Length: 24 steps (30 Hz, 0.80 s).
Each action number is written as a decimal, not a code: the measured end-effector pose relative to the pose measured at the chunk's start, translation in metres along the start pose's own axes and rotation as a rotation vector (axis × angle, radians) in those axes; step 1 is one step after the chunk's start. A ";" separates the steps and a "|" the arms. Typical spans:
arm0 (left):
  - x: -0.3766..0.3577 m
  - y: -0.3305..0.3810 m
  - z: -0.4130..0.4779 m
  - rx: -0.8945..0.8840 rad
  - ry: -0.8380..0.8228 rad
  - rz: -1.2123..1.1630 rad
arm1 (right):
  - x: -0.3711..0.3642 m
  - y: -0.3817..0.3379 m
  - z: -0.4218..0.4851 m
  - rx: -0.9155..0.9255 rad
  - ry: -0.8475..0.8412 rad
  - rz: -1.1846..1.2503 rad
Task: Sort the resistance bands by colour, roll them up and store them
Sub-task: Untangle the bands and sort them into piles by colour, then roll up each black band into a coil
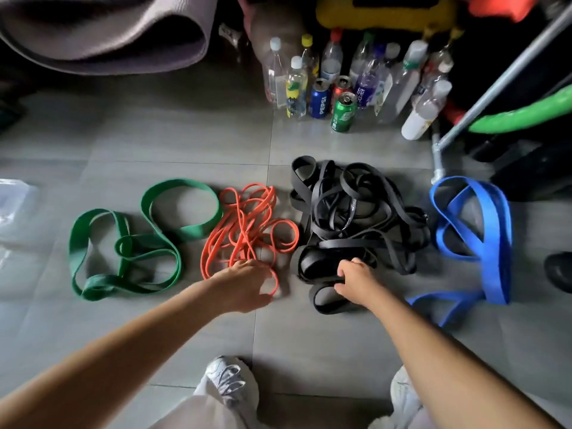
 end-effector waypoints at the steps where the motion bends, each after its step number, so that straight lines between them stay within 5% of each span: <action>1: 0.012 0.005 -0.004 -0.036 0.009 0.029 | 0.000 0.005 -0.005 -0.028 -0.034 0.006; 7: 0.017 0.027 -0.004 -0.136 -0.004 0.138 | -0.021 0.000 0.001 -0.030 -0.013 0.045; 13: -0.053 0.029 0.032 0.133 -0.092 0.010 | -0.036 -0.027 0.047 0.115 0.157 0.004; 17: -0.085 0.039 0.033 0.267 -0.139 -0.213 | -0.037 -0.020 0.061 0.247 -0.005 -0.207; 20: -0.090 0.049 0.024 0.318 -0.164 -0.272 | -0.026 -0.005 0.041 0.311 0.032 -0.297; 24: -0.074 0.070 0.010 0.354 -0.147 -0.319 | 0.002 0.033 0.002 0.138 0.097 -0.057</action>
Point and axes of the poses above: each hand's wrist, its own z-axis towards the middle knuckle, its own x-axis out of the back of the hand, y = z × x, the point moved 3 cm from there along z, towards the middle knuckle, and after that the axes turned 15 degrees about y, right-handed, at the moved point
